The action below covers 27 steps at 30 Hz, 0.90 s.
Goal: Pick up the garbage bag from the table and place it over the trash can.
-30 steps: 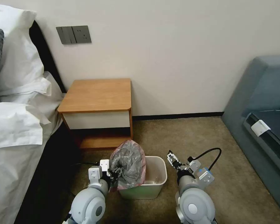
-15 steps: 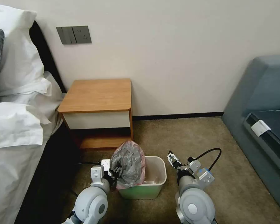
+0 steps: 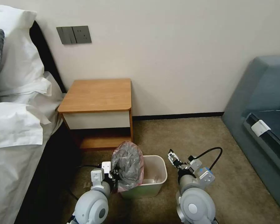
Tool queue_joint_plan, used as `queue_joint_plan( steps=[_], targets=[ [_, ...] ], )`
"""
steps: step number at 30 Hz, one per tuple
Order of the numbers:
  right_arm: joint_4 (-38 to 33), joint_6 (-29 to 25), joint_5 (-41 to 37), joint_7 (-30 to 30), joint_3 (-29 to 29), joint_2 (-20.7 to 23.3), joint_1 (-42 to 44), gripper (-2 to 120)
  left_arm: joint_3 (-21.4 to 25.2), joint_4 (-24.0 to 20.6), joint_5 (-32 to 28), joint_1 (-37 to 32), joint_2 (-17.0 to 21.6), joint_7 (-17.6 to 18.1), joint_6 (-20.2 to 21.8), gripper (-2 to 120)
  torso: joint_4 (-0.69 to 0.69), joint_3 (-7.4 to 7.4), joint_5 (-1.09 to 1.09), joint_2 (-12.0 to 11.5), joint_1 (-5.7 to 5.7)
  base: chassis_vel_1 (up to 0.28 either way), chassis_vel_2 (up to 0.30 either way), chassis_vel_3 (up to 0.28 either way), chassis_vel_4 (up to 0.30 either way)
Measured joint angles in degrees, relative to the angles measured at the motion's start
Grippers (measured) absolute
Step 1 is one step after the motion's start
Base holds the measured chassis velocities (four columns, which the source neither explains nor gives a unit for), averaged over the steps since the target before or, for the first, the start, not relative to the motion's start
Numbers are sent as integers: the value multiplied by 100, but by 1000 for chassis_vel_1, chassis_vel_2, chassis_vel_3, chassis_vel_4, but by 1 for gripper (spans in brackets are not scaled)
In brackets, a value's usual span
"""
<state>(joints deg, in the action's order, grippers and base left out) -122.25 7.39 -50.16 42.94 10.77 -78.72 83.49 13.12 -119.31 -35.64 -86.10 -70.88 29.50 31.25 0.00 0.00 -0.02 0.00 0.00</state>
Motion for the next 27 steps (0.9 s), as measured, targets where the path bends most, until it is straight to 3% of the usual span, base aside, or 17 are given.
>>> queue_joint_plan(
  steps=[2,3,5,10,13,18,21,27],
  targets=[
    [-260,52,61,-210,-27,125,26,100,60,-61,280,-227,7,-356,-671,7,-1,0,0,0,0,0,0,0,0],
    [-260,52,61,-210,-27,125,26,100,60,-61,280,-227,7,-356,-671,7,-1,0,0,0,0,0,0,0,0],
    [-616,172,23,-466,-66,284,58,100,164,-90,670,-417,11,-710,-1249,5,1,0,1,0,0,0,0,0,0],
    [-996,358,89,-1172,-168,626,115,100,328,-144,960,-619,5,-1069,-1852,5,0,0,1,0,0,0,0,0,0],
    [-1151,473,223,-1648,-577,963,100,100,453,-112,1124,-711,-47,-1270,-2313,5,0,0,1,0,0,0,0,0,0],
    [-1085,538,621,-2064,-1077,1139,35,100,580,-110,1233,-786,-105,-1411,-2561,5,0,0,1,0,0,0,0,0,0],
    [-744,515,1118,-2581,-1527,1275,-97,100,681,-158,1270,-857,-130,-1579,-2744,5,0,0,1,0,0,0,0,0,0],
    [-251,474,1409,-2937,-1976,1311,-426,100,842,-202,1291,-964,-151,-1786,-2871,5,0,0,2,0,0,0,0,0,0]
  ],
)
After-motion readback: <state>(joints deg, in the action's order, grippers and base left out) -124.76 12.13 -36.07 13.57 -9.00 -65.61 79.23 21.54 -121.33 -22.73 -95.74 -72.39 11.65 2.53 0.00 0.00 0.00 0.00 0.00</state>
